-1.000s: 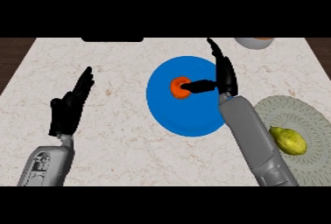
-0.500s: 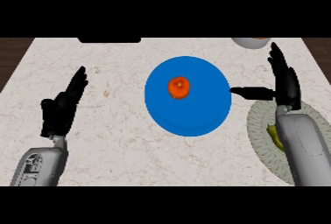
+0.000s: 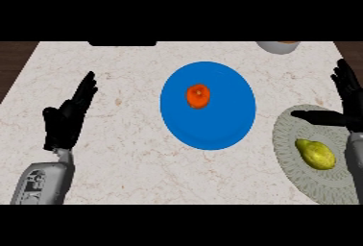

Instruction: Pick the squash from the placemat and place it in the plate

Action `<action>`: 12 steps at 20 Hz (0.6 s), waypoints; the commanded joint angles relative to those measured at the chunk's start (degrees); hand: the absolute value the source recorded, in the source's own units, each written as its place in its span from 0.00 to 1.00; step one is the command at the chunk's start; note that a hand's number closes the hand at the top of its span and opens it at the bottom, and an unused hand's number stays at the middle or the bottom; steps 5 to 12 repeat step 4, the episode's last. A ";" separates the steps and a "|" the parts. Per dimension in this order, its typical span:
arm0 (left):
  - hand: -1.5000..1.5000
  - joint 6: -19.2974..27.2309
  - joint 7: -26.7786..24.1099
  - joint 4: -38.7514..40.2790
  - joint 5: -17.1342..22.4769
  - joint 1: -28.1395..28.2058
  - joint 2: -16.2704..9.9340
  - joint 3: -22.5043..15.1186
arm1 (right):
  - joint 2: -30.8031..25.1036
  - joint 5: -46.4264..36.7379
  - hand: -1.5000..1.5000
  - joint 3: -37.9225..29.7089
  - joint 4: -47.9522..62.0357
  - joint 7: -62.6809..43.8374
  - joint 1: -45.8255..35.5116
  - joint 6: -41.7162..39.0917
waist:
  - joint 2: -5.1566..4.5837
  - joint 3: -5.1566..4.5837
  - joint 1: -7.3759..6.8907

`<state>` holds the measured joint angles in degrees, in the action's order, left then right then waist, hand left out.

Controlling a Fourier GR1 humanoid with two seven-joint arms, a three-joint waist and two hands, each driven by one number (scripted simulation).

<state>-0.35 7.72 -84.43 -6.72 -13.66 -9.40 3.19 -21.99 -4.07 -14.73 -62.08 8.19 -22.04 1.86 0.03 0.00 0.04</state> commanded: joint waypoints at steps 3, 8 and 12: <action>0.50 1.42 -1.00 0.82 -1.32 -0.78 1.62 -0.40 | -5.55 2.90 0.00 -4.66 9.17 5.52 -1.06 -6.01 | -0.11 0.02 -0.22; 0.50 2.06 2.36 1.58 -2.45 -4.29 1.77 -1.13 | -5.44 2.32 0.00 -5.02 12.99 10.31 -1.62 -5.72 | -0.17 0.04 -0.25; 0.50 2.06 2.36 1.58 -2.45 -4.29 1.77 -1.13 | -5.44 2.32 0.00 -5.02 12.99 10.31 -1.62 -5.72 | -0.17 0.04 -0.25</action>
